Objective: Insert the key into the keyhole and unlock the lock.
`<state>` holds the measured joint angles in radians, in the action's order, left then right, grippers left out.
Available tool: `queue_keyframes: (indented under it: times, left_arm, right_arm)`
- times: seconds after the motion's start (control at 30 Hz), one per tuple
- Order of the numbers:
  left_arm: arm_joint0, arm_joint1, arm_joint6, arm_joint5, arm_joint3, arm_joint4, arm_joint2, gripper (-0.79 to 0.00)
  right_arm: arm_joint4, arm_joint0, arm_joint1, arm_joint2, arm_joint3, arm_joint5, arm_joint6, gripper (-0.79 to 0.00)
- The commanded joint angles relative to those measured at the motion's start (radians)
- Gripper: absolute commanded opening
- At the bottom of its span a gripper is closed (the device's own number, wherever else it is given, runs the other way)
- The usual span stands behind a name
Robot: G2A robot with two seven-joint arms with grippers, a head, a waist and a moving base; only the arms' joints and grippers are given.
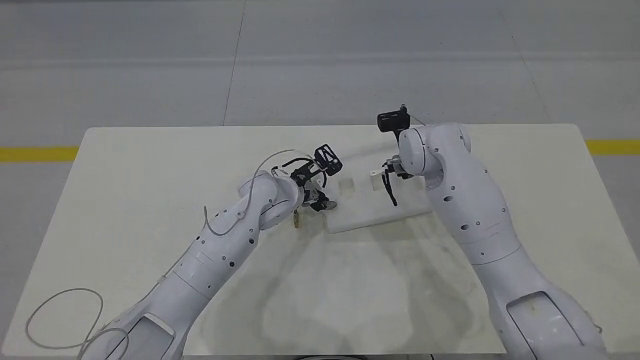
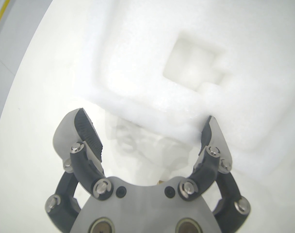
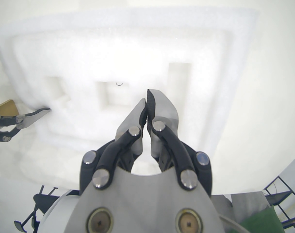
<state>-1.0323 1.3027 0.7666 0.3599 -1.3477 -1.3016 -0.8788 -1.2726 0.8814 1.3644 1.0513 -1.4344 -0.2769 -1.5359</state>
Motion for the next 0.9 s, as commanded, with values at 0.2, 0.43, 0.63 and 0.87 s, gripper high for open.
queue_keyframes:
  times: [0.2, 0.43, 0.63, 0.87]
  left_arm:
    - [-0.002, 0.000, 0.007, 0.003, -0.002, 0.001, -0.004, 0.000]
    - [-0.004, 0.000, 0.010, 0.006, -0.005, 0.001, -0.008, 0.000]
    - [-0.004, 0.000, 0.010, 0.007, -0.005, 0.002, -0.010, 0.000]
    - [-0.003, 0.001, 0.007, 0.004, -0.005, 0.002, -0.011, 0.000]
  right_arm:
    - [0.003, -0.002, -0.001, -0.005, -0.010, -0.003, 0.000, -0.785]
    - [0.007, 0.001, -0.003, -0.007, -0.021, 0.002, 0.000, -0.785]
    - [0.009, 0.003, -0.003, -0.012, -0.032, 0.012, 0.000, -0.785]
    - [0.010, 0.003, -0.003, -0.014, -0.033, 0.014, 0.000, -0.785]
